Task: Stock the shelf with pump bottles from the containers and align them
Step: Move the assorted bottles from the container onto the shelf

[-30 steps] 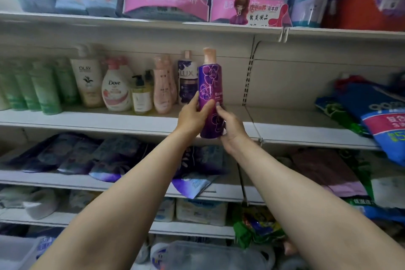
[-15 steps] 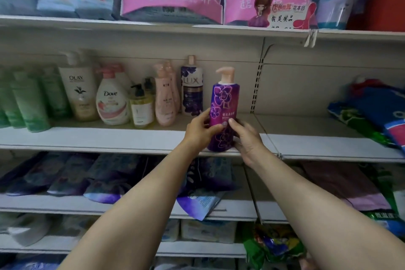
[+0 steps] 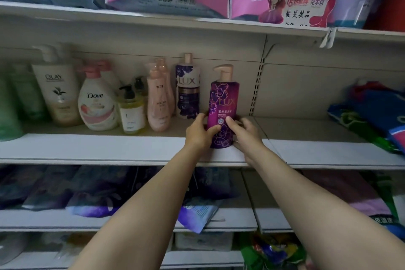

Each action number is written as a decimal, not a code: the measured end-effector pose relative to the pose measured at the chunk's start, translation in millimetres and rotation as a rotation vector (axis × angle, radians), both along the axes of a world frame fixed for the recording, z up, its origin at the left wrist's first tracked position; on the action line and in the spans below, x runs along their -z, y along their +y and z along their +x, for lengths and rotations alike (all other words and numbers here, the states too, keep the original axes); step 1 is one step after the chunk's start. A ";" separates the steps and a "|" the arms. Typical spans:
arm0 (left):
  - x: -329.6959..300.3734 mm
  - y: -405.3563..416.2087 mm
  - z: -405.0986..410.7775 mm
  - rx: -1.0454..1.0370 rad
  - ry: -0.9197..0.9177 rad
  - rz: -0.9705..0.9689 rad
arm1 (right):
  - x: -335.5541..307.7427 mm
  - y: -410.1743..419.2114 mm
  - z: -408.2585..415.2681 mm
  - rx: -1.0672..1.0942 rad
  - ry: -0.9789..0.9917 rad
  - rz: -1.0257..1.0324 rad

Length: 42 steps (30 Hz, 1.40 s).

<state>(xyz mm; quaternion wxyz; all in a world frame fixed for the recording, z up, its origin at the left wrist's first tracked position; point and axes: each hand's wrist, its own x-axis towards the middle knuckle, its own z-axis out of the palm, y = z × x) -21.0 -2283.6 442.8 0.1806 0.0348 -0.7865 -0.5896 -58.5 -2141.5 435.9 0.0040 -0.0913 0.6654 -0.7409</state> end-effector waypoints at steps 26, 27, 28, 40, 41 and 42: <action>-3.7 -28.1 -110.7 -0.023 -0.057 -0.240 | 23.4 -43.9 -107.3 0.109 -0.044 -0.073; -3.2 -29.9 -114.4 -0.022 -0.053 -0.248 | 25.3 -45.0 -111.7 0.114 -0.063 -0.072; -2.8 -31.4 -117.4 -0.016 -0.051 -0.250 | 26.8 -46.2 -115.9 0.119 -0.083 -0.066; 3.2 -31.1 -131.8 0.015 0.003 -0.208 | 20.7 -46.6 -116.8 0.120 -0.097 0.113; 3.3 -30.8 -132.0 0.011 0.008 -0.203 | 20.7 -47.2 -116.3 0.117 -0.091 0.120; 3.6 -30.6 -132.6 0.005 0.013 -0.200 | 20.5 -47.4 -115.8 0.116 -0.088 0.126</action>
